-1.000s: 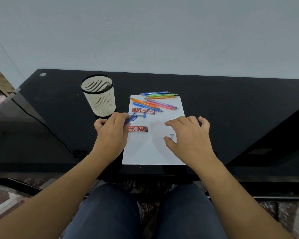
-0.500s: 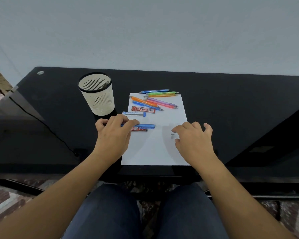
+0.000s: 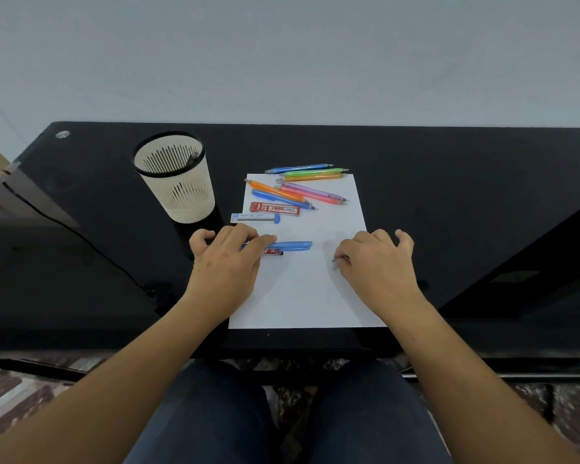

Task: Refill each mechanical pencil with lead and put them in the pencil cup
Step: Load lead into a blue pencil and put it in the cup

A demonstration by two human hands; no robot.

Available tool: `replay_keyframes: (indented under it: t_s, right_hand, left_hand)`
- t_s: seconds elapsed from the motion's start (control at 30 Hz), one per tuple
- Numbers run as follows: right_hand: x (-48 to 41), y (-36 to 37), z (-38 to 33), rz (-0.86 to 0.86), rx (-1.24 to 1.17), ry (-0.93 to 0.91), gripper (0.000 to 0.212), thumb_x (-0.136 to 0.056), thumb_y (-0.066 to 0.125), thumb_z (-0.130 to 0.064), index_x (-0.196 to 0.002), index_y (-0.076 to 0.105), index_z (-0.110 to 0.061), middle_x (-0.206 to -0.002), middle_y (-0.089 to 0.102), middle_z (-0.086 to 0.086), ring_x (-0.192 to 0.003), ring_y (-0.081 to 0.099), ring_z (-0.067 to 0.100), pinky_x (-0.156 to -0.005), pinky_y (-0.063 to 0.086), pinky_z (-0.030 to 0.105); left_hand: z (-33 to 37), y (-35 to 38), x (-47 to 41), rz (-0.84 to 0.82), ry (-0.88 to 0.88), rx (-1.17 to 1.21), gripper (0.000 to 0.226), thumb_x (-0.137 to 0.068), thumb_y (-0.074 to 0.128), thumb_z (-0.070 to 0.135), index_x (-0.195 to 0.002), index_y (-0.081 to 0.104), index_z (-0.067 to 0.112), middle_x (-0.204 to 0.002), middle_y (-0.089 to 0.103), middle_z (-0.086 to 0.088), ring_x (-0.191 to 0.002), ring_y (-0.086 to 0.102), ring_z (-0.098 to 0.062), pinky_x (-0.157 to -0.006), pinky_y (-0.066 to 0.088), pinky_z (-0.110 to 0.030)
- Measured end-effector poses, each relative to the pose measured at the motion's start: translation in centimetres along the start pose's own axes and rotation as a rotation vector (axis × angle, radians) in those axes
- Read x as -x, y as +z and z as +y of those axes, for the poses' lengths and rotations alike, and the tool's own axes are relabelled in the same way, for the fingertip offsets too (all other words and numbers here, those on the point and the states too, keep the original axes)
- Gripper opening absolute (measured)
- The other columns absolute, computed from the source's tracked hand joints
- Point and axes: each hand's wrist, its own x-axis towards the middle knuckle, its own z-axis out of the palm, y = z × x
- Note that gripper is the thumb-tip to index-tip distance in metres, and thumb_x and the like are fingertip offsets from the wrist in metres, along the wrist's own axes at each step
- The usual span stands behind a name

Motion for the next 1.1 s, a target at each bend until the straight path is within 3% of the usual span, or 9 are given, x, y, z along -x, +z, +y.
replay_keyframes:
  t_s: [0.13,0.33,0.8,1.1]
  right_hand:
    - [-0.2,-0.3,-0.1,-0.018,-0.009,-0.004,0.022,-0.098,0.042,-0.030,-0.114,0.057,-0.029,-0.111,0.058,-0.008,-0.108,0.050,0.014,-0.112,0.016,0.048]
    - [0.2,-1.6,-0.6,0.127,-0.099,-0.026,0.019,-0.099,0.043,-0.032,-0.111,0.058,-0.031,-0.110,0.058,-0.009,-0.105,0.050,0.011,-0.112,0.015,0.044]
    - [2.2,-3.5,-2.0,0.107,-0.087,-0.054,0.023,-0.099,0.040,-0.038,-0.113,0.057,-0.032,-0.114,0.058,-0.011,-0.110,0.049,0.010,-0.113,0.015,0.043]
    - [2.9,-4.0,-2.5,0.099,-0.059,-0.058,0.024,-0.099,0.039,-0.038,-0.114,0.057,-0.031,-0.115,0.059,-0.010,-0.111,0.049,0.010,-0.113,0.016,0.044]
  left_hand:
    - [0.0,0.0,-0.1,0.021,0.008,-0.003,0.037,-0.081,0.072,0.009,-0.116,0.068,0.020,-0.102,0.062,0.000,-0.092,0.059,-0.021,-0.089,0.027,-0.044]
    - [0.4,-0.3,0.0,0.036,0.021,0.002,0.037,-0.080,0.072,0.008,-0.115,0.069,0.020,-0.102,0.062,-0.001,-0.091,0.060,-0.021,-0.089,0.027,-0.043]
    - [1.1,-2.6,0.8,0.093,0.033,0.004,0.034,-0.079,0.073,0.007,-0.110,0.070,0.021,-0.097,0.062,0.002,-0.086,0.061,-0.019,-0.088,0.027,-0.042]
    - [1.4,-3.5,1.1,0.023,0.019,0.019,0.030,-0.083,0.071,0.013,-0.111,0.069,0.023,-0.096,0.061,0.004,-0.081,0.058,-0.017,-0.076,0.023,-0.036]
